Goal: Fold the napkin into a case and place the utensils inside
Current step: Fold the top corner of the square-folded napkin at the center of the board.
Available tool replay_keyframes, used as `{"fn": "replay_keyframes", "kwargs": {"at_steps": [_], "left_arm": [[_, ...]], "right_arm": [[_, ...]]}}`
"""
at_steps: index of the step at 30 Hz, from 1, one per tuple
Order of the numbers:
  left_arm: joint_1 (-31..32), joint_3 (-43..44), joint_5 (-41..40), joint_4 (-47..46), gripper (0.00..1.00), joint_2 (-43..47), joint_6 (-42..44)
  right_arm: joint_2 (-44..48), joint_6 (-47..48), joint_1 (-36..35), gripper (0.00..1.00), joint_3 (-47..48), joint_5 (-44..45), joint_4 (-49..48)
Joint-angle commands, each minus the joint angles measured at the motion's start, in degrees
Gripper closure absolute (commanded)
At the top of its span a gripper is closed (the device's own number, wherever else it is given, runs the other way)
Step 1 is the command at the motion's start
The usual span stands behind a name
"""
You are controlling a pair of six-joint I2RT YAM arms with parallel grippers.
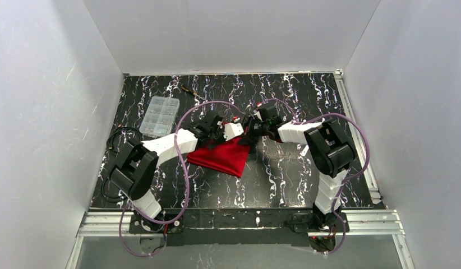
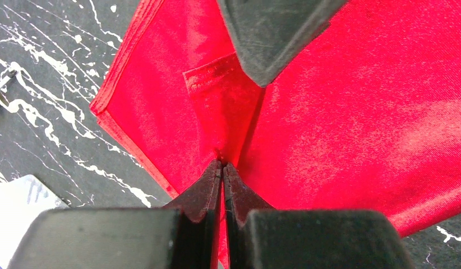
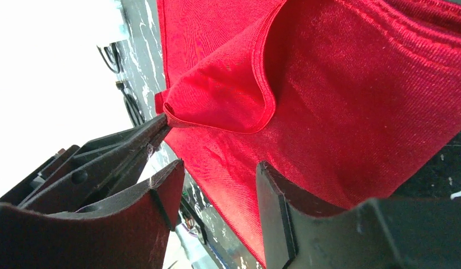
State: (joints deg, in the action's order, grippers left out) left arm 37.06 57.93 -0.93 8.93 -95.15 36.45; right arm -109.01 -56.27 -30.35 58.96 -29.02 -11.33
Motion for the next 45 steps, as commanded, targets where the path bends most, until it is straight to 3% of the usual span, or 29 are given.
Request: {"fn": "replay_keyframes", "kwargs": {"at_steps": [1,5,11,16,23,29,37,45], "left_arm": [[1.49,-1.1,-0.96,-0.12,1.0,2.68,1.05],[2.33,-0.86,0.64,1.84,0.99,2.54,0.67],[2.4,0.98,3.86,6.91,0.83,2.74,-1.63],[2.32,1.29,5.05,9.33,0.78,3.3,-3.18],[1.22,3.06,4.44,10.85,0.78,3.44,-3.6],[-3.87,8.85,7.41,15.39,0.78,2.17,-6.78],[-7.86,10.13,3.9,13.43,0.79,-3.37,-6.92],[-8.22,6.1,12.43,15.04,0.79,0.35,-5.15]], "right_arm": [[0.71,-3.38,-0.23,0.41,2.05,0.17,0.18],[0.48,-4.23,-0.18,0.42,3.23,1.47,0.68],[-0.38,-4.52,-0.4,0.45,3.44,1.5,0.65],[-1.59,-5.64,-0.61,0.47,1.81,0.72,-1.16],[-1.53,-4.15,-1.16,0.47,1.2,1.16,1.99],[-0.12,-4.1,-3.15,0.48,-0.97,2.3,1.45],[-0.59,-3.61,-4.1,0.47,-2.42,4.45,1.14],[0.29,-4.11,-5.89,0.46,-2.91,5.69,1.67]]}}
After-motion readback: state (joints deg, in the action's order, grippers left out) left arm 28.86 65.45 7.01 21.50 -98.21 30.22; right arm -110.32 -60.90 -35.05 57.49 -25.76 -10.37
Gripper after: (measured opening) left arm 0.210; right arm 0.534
